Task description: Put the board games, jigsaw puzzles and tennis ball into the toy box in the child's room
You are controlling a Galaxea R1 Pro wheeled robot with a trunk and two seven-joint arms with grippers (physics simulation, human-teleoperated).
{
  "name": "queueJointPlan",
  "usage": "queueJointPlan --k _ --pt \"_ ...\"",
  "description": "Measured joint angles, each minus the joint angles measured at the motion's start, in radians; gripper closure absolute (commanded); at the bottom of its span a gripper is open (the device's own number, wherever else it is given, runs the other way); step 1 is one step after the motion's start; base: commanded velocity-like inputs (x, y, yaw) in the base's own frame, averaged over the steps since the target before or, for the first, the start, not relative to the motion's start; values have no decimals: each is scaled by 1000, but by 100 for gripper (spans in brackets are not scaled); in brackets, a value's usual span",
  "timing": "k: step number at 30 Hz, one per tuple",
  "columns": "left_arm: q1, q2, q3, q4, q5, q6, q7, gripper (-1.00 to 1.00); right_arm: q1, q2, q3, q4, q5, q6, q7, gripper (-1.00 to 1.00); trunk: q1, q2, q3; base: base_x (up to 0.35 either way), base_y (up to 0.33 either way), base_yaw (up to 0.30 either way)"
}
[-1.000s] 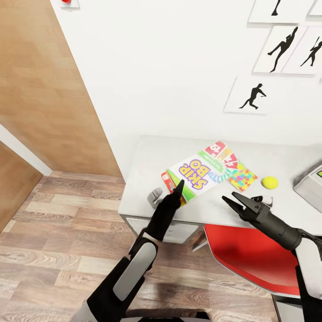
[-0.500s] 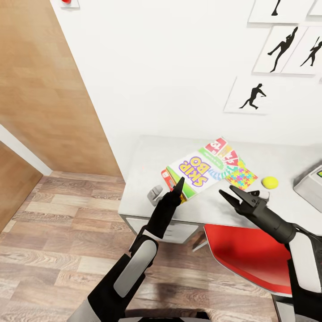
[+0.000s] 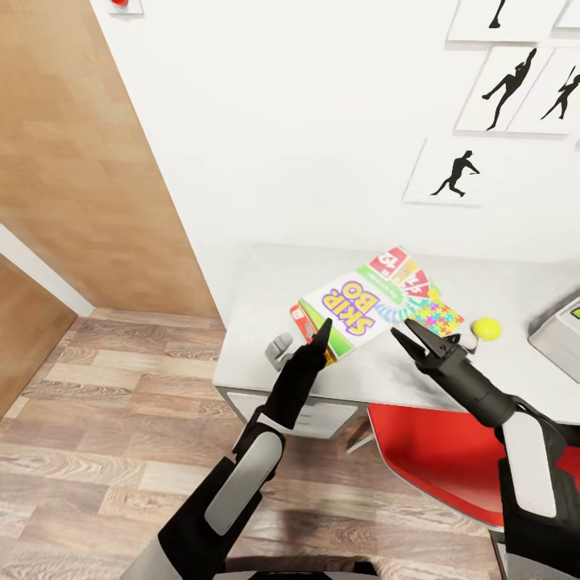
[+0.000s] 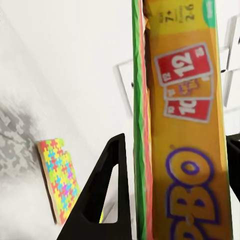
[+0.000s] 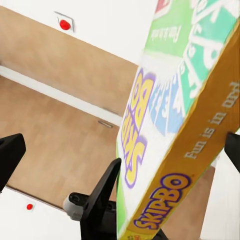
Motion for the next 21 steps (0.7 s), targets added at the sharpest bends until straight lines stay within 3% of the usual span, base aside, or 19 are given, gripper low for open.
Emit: queueJointPlan --k 7,21 --pt "-1 0 15 -5 5 1 1 100 -3 44 2 0 -6 -36 -25 -100 0 0 0 0 0 0" --pt "-27 0 -1 -11 -5 -1 0 100 0 66 4 0 2 -84 -40 -100 0 0 0 0 0 0"
